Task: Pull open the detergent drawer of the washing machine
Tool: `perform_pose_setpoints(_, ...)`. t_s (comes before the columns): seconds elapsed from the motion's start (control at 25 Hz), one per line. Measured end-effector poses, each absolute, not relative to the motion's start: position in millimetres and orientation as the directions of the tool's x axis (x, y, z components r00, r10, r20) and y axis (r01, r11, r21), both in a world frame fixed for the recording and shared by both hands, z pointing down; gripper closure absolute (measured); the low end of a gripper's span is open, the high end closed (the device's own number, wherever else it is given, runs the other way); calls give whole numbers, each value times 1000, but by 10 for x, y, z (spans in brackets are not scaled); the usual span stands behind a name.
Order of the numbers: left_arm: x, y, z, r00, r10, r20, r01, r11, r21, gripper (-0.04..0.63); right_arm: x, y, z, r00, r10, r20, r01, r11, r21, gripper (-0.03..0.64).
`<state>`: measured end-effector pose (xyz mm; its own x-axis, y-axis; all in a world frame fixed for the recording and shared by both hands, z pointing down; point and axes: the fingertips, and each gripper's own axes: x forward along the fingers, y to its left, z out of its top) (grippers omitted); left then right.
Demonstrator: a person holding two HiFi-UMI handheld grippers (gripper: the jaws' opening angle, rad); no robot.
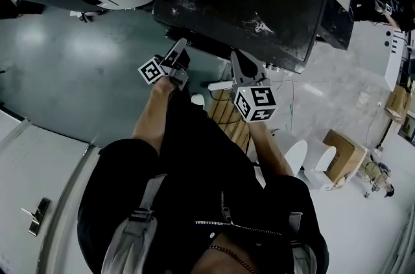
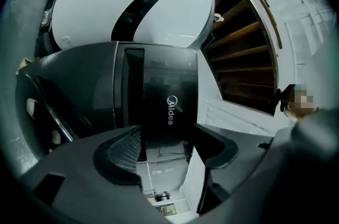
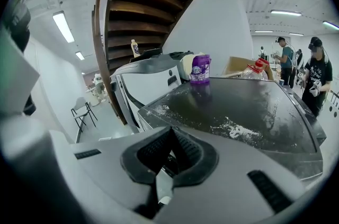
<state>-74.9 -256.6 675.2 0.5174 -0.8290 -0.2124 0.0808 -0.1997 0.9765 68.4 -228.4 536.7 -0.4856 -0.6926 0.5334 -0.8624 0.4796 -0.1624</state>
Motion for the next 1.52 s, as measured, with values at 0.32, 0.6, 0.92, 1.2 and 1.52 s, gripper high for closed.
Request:
perform_pose_setpoints(0.32, -637, -2817, 6784, 524, -783, -335, 186, -279, 942, 298, 736, -2306, 5543, -488, -668, 562, -859, 481, -174, 611)
perform_pose_setpoints(0.6, -648, -2796, 6784, 501, -761, -411, 237, -336, 911, 302, 875, -2262, 5684, -466, -651, 599, -873, 449, -192, 611)
perform_pose_setpoints(0.92, -653, -2781, 6800, 482, -770, -418, 229, -350, 908, 332, 947, -2212, 5698, -455, -650, 608, -881, 428, -203, 611)
perform_pose_setpoints(1.2, -669, -2779, 6798, 465, -784, -412, 230, -342, 911, 339, 984, -2111, 5706, -448, -650, 614, -887, 412, -210, 611)
perform_pose_setpoints(1.52, -669, -2763, 6811, 455, -793, -405, 229, -335, 914, 345, 1028, -2031, 5723, -442, -651, 617, -891, 400, -216, 611)
